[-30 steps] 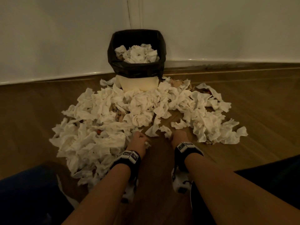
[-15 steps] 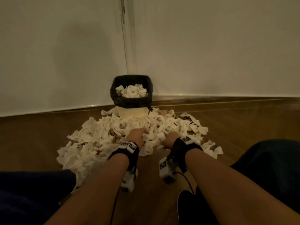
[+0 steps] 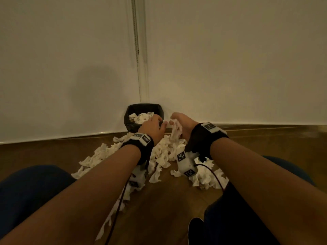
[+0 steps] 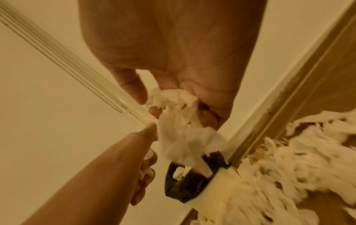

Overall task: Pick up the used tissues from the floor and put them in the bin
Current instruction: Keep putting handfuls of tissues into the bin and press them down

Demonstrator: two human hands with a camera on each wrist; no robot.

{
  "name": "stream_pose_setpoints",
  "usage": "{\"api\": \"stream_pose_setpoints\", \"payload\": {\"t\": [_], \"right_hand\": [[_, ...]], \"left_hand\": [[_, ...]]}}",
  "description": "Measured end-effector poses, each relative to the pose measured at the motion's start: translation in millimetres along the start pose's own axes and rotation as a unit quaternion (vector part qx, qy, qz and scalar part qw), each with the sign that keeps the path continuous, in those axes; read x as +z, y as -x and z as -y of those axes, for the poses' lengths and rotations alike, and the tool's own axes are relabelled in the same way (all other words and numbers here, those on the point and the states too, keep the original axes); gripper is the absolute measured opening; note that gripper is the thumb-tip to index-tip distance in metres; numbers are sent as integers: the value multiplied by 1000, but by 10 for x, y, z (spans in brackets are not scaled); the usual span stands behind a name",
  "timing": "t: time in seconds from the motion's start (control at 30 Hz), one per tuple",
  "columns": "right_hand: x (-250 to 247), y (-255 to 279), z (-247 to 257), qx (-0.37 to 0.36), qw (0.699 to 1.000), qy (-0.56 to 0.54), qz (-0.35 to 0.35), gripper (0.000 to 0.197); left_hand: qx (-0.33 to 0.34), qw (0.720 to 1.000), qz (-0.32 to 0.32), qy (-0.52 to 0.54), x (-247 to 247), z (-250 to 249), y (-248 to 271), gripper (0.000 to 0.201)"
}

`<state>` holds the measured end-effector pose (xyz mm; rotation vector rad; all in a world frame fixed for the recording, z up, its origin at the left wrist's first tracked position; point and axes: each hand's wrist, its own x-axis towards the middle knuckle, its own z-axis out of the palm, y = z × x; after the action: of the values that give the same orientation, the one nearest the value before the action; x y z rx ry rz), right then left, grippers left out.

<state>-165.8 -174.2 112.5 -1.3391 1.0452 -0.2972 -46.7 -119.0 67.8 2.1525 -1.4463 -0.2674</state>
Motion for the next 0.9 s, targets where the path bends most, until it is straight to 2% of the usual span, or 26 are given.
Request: {"api": "stream_pose_setpoints", "payload": {"t": [0.03,0.1,0.13,0.2,0.27,0.43,0.53,0.63,0.7,0.73,0.8,0.83,0.9], "right_hand": [[-39,44,99,-9,1000,10,9,30],[-146,59,228,-43,993,104,-26,58],[-184,66,262,-66,983,162,-55,59],[-245,45,287,-112,968,206,-87,47],[-256,20,312,-142,965,202,-88,33],[-165,-27,423,-147,973,174,-34,32],[-132,-92,476,-177,973,143,-25,27],[-56,-172,569,-206,971,116,-30,28],[-9,-207,625,-191,973,127,-29,31],[16,-242,646,-180,975,133,-17,26],[69,-314,661,-150,975,160,21,12],[87,-373,653,-133,972,191,30,20],[142,-483,635,-102,970,221,26,35]], "left_hand": [[15,1000,5,-12,-88,-48,-23,29],[28,999,20,-34,-257,-112,-67,26],[34,998,27,-43,-331,-128,-84,32],[51,995,46,-71,-461,-132,-97,52],[69,992,62,-90,-569,-104,-96,63],[97,981,84,-145,-832,23,-212,58],[78,983,74,-149,-873,112,-261,48],[94,972,77,-200,-840,216,-283,34],[101,970,77,-206,-869,221,-321,27],[103,971,72,-202,-899,225,-360,27],[104,973,60,-196,-933,259,-440,43],[89,976,51,-194,-938,297,-461,50],[39,981,31,-188,-940,401,-472,50]]}}
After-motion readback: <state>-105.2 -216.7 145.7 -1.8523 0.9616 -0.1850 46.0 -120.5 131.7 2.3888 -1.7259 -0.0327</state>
